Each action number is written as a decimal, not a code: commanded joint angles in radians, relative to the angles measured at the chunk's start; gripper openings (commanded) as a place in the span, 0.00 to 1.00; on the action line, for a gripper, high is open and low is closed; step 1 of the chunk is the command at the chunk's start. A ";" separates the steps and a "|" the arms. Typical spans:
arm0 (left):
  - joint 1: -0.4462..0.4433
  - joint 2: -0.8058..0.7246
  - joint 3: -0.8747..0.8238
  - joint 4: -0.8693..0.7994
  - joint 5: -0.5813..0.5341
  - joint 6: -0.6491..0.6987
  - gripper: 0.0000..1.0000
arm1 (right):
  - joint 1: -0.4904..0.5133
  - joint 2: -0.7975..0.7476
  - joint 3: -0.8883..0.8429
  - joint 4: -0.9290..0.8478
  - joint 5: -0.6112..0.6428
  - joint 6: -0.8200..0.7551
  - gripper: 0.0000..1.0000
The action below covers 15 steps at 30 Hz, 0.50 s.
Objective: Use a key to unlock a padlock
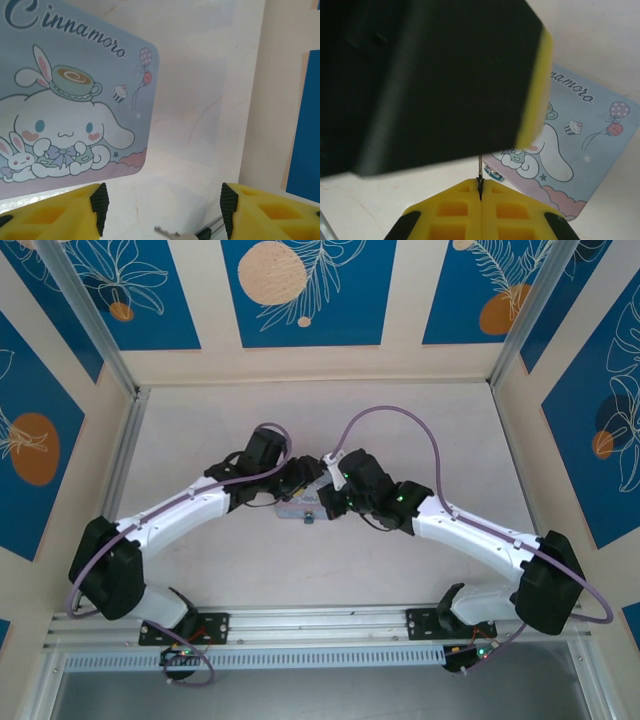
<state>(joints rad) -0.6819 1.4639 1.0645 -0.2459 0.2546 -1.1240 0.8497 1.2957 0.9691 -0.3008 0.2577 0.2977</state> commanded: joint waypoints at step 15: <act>-0.040 0.047 0.000 0.022 -0.001 -0.024 0.31 | 0.022 0.023 0.049 -0.031 0.068 -0.054 0.00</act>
<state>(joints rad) -0.7101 1.4963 1.0645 -0.2283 0.2543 -1.1515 0.8646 1.3144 0.9817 -0.3294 0.3088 0.2626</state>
